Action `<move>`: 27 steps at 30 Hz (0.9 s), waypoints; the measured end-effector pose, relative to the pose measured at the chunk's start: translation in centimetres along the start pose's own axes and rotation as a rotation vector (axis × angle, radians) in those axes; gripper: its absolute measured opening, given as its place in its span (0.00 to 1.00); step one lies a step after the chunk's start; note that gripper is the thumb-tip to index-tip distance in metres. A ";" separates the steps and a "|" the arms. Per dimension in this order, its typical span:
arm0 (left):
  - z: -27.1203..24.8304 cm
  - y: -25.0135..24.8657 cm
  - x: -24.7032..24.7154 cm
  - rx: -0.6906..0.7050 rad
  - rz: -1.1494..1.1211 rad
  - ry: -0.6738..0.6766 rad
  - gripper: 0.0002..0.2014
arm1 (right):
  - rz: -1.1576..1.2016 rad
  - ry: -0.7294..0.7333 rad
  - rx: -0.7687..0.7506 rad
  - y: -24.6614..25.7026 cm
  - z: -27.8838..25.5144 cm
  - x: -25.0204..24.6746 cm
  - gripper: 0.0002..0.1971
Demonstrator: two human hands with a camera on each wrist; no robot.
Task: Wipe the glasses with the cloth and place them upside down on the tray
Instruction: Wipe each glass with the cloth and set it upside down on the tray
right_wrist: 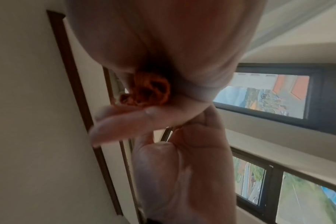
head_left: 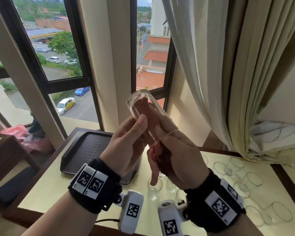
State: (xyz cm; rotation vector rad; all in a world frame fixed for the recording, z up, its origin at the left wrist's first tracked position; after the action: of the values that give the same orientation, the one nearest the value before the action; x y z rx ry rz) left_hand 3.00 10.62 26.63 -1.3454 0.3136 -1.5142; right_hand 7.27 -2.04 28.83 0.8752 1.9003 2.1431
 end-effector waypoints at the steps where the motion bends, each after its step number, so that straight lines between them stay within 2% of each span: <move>1: 0.2 0.1 -0.1 0.000 -0.015 -0.011 0.42 | 0.125 0.043 0.051 -0.1 -0.2 -0.1 0.26; 3: 0.5 0.1 -0.2 -0.014 -0.041 -0.016 0.45 | 0.314 0.150 0.112 -0.4 -0.5 -0.3 0.29; 5: 0.7 0.2 -0.2 -0.041 -0.070 0.023 0.35 | 0.407 0.157 0.100 -0.4 -0.6 -0.1 0.23; 7: 0.6 0.3 -0.1 -0.081 -0.087 0.075 0.26 | 0.388 -0.022 0.101 -0.6 -0.6 -0.1 0.24; 9: 0.5 0.3 0.2 -0.114 -0.096 0.100 0.28 | 0.282 -0.249 0.082 -0.5 -0.6 -0.6 0.21; 12: 0.5 0.2 1.2 -0.142 -0.048 0.081 0.42 | 0.004 -0.461 0.017 0.2 -1.1 -1.3 0.07; 14: 0.5 0.0 1.4 -0.163 -0.006 -0.015 0.47 | -0.270 -0.538 -0.082 0.4 -1.7 -1.4 0.07; 16: 0.5 -0.1 1.5 -0.259 -0.023 -0.109 0.53 | -0.599 -0.582 -0.290 0.6 -2.3 -0.9 0.08; 18: 0.4 0.0 1.4 -0.330 -0.004 -0.160 0.56 | -0.907 -0.597 -0.505 0.8 -2.6 -0.2 0.03; 21: 0.5 -0.1 0.5 -0.332 -0.016 -0.256 0.53 | -1.207 -0.639 -0.675 0.4 -2.7 -0.3 0.07; 24: 0.7 -0.4 -0.1 -0.343 -0.002 -0.324 0.53 | -1.406 -0.624 -0.742 0.1 -2.9 -0.7 0.09; 27: 0.8 -1.1 -0.2 -0.297 0.040 -0.314 0.40 | -1.472 -0.569 -0.697 0.0 -2.5 -1.3 0.09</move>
State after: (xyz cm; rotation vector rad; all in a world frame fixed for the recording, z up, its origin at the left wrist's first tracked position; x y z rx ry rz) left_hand 3.08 11.55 27.58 -1.7754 0.3718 -1.2312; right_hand 7.09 -4.81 28.28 -0.1401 0.7913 1.1715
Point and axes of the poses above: each hand's wrist, its own z-axis towards the middle knuckle, its own x-axis out of the palm, y = z × x, the point moved 3 cm from there along z, towards the middle knuckle, and after that the axes turned 14 degrees about x, right-handed, at the moved point
